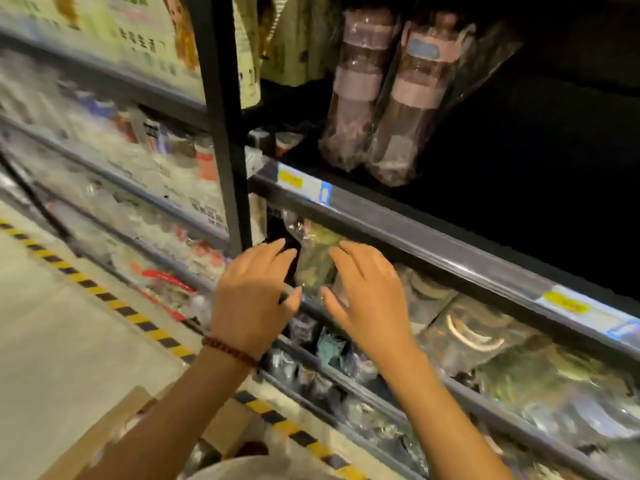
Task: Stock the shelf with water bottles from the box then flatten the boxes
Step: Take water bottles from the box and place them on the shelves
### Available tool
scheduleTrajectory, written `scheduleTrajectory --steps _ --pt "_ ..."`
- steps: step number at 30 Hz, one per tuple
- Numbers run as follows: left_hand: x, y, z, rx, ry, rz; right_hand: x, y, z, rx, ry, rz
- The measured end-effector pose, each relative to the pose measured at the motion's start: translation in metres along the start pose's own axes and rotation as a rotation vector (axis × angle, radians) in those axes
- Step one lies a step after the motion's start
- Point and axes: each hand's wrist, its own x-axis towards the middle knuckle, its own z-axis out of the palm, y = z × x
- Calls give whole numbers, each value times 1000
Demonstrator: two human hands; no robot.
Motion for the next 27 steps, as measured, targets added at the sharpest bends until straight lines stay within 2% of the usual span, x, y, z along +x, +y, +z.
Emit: scheduleTrajectory --steps 5,12,20,24,27 --pt "-120 21 8 78 -145 -240 -75 -33 25 149 -258 -70" --pt "-243 41 -2 147 -229 -646 -151 -88 55 280 -491 -250" --pt "-328 17 -29 180 -240 -1015 -168 -172 79 369 -635 -499" --pt "-366 -20 -34 238 -210 -1136 -167 -217 106 378 -737 -580" --pt "-393 -58 -25 146 -247 -1251 -166 -248 141 332 -836 -606"
